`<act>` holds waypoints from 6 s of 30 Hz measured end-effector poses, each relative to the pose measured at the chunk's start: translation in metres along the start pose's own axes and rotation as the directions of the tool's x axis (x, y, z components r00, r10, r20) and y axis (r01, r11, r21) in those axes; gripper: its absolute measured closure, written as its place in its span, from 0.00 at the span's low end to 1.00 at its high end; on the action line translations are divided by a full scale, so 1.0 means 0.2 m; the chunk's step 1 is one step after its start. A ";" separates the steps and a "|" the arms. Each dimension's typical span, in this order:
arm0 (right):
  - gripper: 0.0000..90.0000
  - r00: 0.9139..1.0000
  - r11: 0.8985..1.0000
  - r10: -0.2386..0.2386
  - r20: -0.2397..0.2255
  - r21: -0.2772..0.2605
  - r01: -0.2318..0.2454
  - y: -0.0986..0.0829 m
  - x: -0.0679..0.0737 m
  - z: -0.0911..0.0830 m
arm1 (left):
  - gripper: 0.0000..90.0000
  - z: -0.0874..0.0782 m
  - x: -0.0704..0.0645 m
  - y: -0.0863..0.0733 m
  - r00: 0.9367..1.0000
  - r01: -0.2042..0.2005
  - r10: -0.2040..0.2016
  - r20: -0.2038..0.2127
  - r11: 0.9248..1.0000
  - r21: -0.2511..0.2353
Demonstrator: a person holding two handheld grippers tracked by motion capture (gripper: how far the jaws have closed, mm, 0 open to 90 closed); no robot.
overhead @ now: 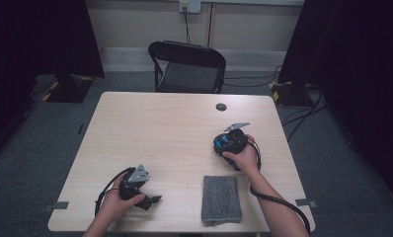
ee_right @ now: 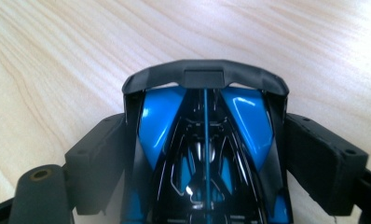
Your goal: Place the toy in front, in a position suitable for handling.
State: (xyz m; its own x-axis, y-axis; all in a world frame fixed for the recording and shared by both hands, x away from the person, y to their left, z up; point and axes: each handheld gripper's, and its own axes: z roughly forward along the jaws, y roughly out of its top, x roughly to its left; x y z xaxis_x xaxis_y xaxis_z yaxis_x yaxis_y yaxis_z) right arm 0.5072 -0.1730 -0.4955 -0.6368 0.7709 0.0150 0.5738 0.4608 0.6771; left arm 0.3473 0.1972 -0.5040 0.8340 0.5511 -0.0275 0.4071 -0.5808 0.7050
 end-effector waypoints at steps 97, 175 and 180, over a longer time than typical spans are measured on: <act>0.29 0.947 0.967 -0.256 -0.196 -0.037 0.254 0.31 0.38 0.18 | 0.00 0.00 0.00 0.00 1.000 -0.003 0.003 0.005 1.000 -0.001; 0.15 0.964 0.979 -0.200 -0.178 -0.082 0.188 -0.14 0.20 -0.06 | 0.00 0.00 0.01 0.00 1.000 -0.005 0.005 0.008 1.000 -0.002; 0.16 0.963 0.978 -0.203 -0.178 -0.082 0.191 -0.14 0.20 -0.07 | 0.00 0.00 0.01 0.00 1.000 -0.005 0.005 0.008 1.000 -0.002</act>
State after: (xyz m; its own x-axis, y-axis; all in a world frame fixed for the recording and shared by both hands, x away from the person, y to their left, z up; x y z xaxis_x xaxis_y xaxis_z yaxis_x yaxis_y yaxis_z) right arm 0.4582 -0.1603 -0.5044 -0.8212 0.5706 0.0075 0.3970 0.5618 0.7258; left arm 0.3483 0.1977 -0.5040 0.8388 0.5436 -0.0292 0.4021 -0.5824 0.7065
